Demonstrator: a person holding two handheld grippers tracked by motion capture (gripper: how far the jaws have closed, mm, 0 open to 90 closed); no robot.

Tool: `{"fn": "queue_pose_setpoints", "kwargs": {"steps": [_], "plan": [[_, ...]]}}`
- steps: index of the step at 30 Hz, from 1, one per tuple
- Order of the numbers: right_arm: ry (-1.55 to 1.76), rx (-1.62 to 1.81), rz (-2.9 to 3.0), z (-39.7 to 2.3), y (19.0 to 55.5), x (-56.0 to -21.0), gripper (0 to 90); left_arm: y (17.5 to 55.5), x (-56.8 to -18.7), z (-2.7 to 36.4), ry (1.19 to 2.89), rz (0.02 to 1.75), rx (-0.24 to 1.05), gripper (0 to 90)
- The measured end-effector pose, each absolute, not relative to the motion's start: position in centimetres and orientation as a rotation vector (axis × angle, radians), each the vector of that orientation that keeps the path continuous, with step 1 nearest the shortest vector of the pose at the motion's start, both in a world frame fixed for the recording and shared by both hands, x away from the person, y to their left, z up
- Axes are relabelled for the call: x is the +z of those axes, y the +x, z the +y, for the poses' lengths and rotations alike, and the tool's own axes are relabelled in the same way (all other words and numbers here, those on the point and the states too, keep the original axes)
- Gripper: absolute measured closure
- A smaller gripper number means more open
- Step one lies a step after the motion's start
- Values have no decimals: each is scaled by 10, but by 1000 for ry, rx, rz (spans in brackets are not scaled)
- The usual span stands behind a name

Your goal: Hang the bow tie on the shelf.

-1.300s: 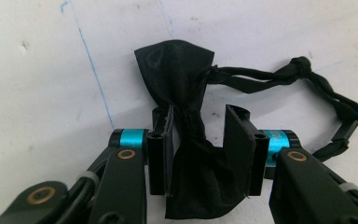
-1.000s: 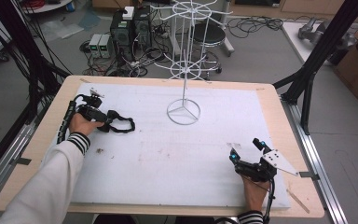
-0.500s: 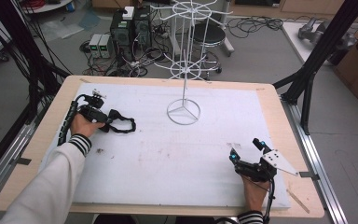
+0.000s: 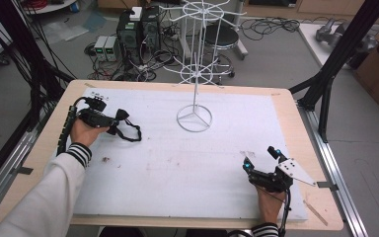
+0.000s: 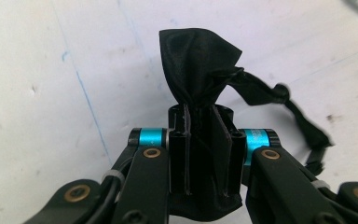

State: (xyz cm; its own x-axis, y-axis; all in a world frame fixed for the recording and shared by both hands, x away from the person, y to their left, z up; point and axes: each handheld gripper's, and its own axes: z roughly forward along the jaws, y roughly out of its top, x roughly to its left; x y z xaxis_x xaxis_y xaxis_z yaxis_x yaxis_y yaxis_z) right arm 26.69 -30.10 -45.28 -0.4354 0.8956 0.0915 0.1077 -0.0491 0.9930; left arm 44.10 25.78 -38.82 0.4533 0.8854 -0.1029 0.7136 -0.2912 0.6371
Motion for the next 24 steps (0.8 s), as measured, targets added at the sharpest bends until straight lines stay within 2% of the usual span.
{"fn": "queue_pose_setpoints", "kwargs": {"steps": [7, 17, 24], "plan": [[1084, 1551, 1579, -301, 267, -453, 7, 430, -375, 256, 2028, 1225, 389, 775], [1076, 1548, 1580, -301, 267, -453, 7, 410, -351, 247, 1877, 1035, 364, 775], [1077, 1548, 1579, -301, 267, -453, 7, 399, -337, 241, 1783, 974, 367, 775]]}}
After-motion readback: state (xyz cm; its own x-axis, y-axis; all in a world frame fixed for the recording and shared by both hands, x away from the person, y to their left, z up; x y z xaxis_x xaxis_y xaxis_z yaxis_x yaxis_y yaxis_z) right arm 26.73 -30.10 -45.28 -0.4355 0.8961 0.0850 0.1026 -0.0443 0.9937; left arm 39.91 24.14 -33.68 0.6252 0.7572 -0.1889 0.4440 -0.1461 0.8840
